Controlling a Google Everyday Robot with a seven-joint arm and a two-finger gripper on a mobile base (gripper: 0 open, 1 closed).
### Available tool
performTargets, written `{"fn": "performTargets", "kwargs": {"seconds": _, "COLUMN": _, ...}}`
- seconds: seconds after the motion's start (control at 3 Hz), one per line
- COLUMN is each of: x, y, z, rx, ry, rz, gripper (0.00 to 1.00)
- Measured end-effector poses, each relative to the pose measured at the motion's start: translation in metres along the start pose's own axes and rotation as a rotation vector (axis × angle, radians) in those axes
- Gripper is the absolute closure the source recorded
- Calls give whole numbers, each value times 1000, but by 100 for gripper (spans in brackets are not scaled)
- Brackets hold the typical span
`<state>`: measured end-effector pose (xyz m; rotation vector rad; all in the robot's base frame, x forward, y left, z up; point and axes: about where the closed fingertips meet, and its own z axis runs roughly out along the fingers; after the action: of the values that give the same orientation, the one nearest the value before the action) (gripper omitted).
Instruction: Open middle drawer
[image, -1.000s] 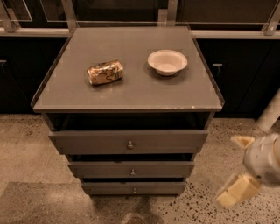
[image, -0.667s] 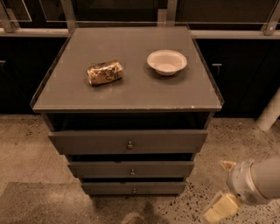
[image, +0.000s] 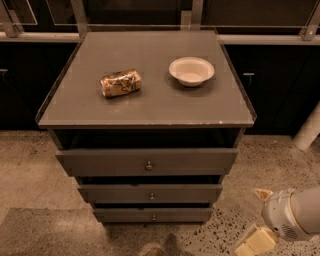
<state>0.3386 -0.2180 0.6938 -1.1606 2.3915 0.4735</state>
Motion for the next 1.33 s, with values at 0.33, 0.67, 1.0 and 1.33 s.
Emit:
{"fn": "performTargets", "kwargs": {"seconds": 0.33, "x": 2, "y": -9, "z": 25, "rx": 7, "ry": -52, "rz": 5, "gripper": 0}}
{"fn": "performTargets", "kwargs": {"seconds": 0.67, "x": -10, "y": -32, "z": 62, "rx": 37, "ry": -150, "rz": -41, "gripper": 0}}
{"fn": "performTargets", "kwargs": {"seconds": 1.0, "x": -19, "y": -43, "z": 97, "rx": 64, "ry": -228, "rz": -102, "gripper": 0}}
{"fn": "performTargets", "kwargs": {"seconds": 1.33, "x": -19, "y": -45, "z": 103, "rx": 69, "ry": -235, "rz": -116, "gripper": 0}}
